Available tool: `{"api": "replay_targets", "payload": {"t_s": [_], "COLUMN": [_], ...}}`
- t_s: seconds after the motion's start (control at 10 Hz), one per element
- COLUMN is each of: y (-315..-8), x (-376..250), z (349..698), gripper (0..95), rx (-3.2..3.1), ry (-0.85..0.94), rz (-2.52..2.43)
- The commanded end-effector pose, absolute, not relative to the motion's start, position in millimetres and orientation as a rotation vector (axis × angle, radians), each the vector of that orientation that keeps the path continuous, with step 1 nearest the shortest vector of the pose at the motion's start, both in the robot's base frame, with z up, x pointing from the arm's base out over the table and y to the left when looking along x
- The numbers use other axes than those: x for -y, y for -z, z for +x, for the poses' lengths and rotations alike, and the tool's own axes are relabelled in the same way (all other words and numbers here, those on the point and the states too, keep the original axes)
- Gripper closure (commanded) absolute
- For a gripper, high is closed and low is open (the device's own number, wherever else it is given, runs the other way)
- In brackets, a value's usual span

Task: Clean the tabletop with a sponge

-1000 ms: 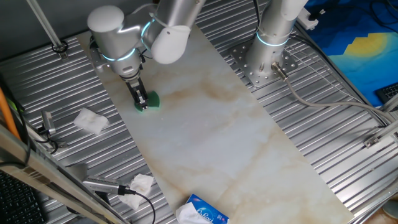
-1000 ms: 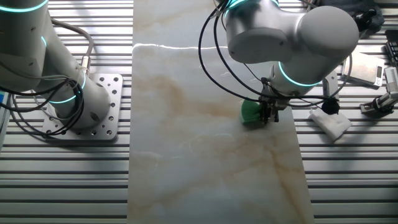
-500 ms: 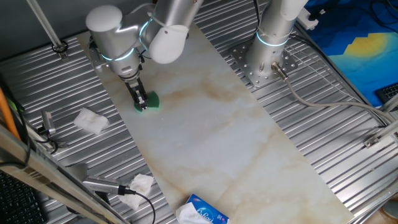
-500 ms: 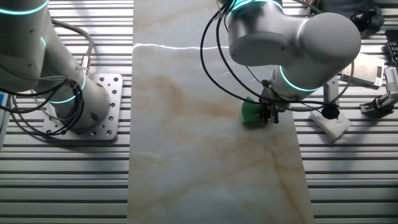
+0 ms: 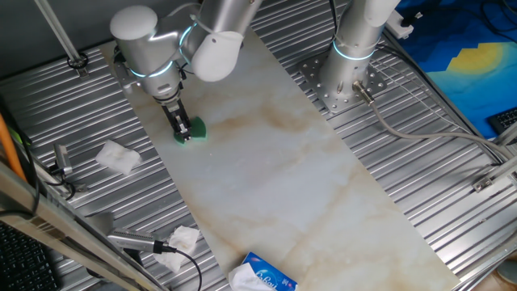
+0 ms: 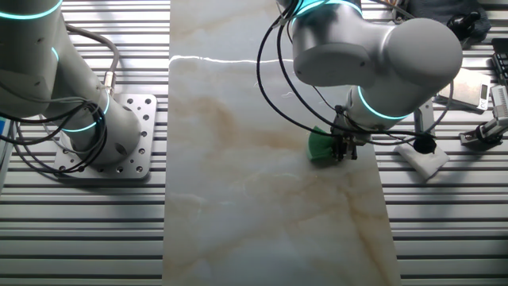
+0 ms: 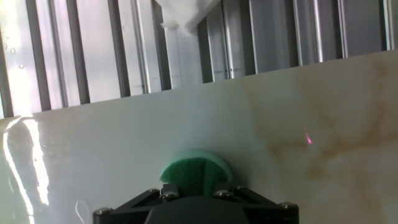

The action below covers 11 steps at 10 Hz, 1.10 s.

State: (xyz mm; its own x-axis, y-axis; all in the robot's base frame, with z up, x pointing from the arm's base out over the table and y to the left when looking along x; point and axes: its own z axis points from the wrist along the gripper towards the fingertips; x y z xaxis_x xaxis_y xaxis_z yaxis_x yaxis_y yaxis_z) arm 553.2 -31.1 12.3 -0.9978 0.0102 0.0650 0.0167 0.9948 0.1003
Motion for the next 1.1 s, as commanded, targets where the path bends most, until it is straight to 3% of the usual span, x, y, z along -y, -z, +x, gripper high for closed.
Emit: {"api": "replay_targets", "payload": {"t_s": [0.1,1.1], "y": [-12.7,-12.7], "x": [31.5,31.5], "z": [553.2,553.2], "gripper": [95.0,95.0], "rx": [3.076,3.021], "ry": [0.158,0.274], "rz": [0.030,0.105]}}
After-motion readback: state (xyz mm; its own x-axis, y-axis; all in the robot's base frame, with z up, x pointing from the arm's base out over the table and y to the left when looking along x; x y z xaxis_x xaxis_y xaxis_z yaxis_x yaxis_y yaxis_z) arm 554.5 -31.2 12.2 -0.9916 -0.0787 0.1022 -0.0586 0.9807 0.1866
